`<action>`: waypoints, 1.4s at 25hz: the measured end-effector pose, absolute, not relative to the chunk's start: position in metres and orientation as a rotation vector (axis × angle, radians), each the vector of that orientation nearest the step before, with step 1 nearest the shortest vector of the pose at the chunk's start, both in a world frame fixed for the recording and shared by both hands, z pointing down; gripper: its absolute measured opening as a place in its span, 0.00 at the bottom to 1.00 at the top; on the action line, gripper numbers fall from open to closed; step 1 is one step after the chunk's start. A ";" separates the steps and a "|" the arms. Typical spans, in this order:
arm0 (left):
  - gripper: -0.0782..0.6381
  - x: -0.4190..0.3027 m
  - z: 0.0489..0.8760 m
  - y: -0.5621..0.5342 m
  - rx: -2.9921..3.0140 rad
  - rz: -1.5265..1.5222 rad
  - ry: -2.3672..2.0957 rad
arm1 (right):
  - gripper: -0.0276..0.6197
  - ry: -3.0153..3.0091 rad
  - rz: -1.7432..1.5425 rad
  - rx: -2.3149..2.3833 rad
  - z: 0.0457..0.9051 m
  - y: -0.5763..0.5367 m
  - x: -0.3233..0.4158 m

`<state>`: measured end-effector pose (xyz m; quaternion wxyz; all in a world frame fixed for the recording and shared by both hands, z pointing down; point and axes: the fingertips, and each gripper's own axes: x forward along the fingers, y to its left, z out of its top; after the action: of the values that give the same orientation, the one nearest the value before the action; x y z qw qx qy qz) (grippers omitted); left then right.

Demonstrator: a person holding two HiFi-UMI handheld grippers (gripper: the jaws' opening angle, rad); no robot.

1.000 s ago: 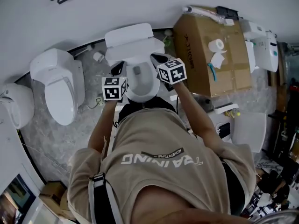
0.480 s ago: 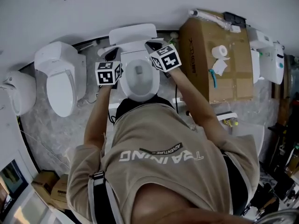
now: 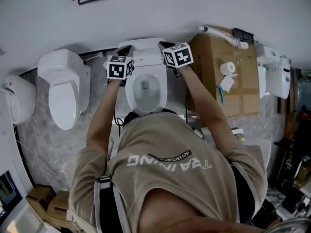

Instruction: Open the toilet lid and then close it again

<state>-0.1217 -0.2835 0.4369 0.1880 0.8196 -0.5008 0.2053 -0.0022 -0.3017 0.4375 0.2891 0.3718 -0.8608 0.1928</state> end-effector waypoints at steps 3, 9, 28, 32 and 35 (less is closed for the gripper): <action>0.12 -0.127 0.434 -0.300 2.317 0.561 -1.396 | 0.06 -2.289 0.529 0.987 0.433 -0.319 -0.007; 0.12 -0.127 0.428 -0.329 2.330 0.518 -1.378 | 0.06 -2.271 0.566 1.016 0.427 -0.350 -0.007; 0.12 -0.138 0.426 -0.413 2.314 0.515 -1.414 | 0.06 -2.267 0.546 1.065 0.424 -0.433 -0.022; 0.12 -0.140 0.426 -0.425 2.310 0.514 -1.428 | 0.06 -2.262 0.569 1.053 0.426 -0.447 -0.024; 0.12 -0.142 0.427 -0.434 2.304 0.514 -1.432 | 0.06 -2.261 0.572 1.046 0.427 -0.457 -0.026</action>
<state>-0.1417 -0.4336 0.4271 0.1892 0.8194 -0.5092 0.1829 -0.0257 -0.4572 0.4271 0.2887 0.3917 -0.8470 0.2142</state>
